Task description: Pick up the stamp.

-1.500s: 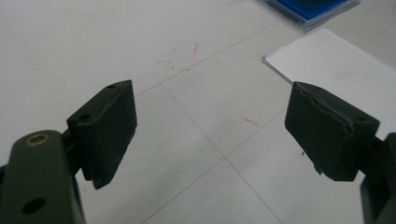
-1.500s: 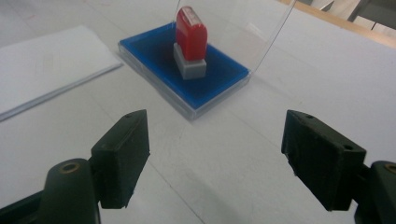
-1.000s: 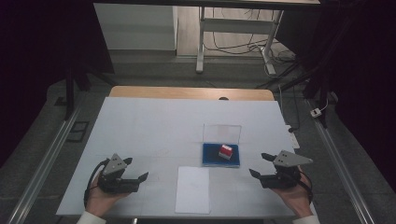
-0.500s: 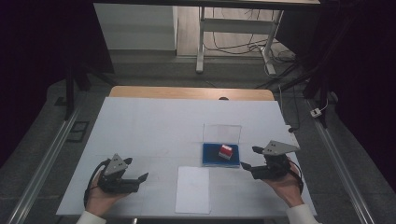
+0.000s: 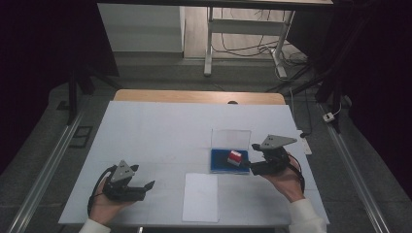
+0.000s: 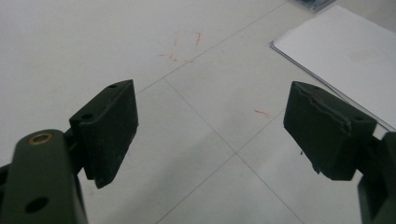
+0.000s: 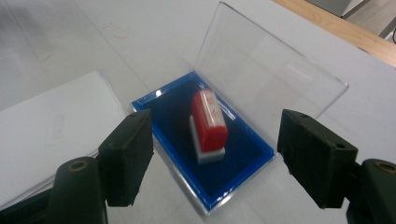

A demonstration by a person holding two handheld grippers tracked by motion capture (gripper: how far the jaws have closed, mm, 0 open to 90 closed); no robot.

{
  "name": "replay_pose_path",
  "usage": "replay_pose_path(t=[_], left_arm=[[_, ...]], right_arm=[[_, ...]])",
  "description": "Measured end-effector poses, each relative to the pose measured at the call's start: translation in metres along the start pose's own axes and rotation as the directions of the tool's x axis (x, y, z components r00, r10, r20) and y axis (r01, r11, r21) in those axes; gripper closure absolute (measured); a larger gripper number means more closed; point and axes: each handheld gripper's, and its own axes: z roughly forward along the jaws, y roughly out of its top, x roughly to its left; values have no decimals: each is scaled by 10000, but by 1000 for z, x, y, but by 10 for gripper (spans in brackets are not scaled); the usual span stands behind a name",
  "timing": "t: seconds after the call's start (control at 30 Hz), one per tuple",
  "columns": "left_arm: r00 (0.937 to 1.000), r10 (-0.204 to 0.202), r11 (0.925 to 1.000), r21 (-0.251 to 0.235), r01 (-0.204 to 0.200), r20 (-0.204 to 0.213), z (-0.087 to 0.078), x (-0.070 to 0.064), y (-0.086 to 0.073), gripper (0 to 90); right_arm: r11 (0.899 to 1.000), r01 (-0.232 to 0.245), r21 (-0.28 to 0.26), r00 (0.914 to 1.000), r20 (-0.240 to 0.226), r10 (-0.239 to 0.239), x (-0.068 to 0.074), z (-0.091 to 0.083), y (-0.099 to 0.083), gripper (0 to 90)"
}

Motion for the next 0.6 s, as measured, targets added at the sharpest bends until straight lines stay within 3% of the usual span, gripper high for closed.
replay_pose_path(t=[0.23, 0.6], left_arm=[[10000, 69, 10000, 29, -69, 23, 0, -1, 0, 180], [9998, 204, 9997, 152, -204, 6, 2, -3, 0, 179]], right_arm=[[9998, 159, 81, 9998, -73, -158, -1, 10, 10, 265], [9992, -43, 394, 9998, -199, 51, -12, 23, 21, 280]])
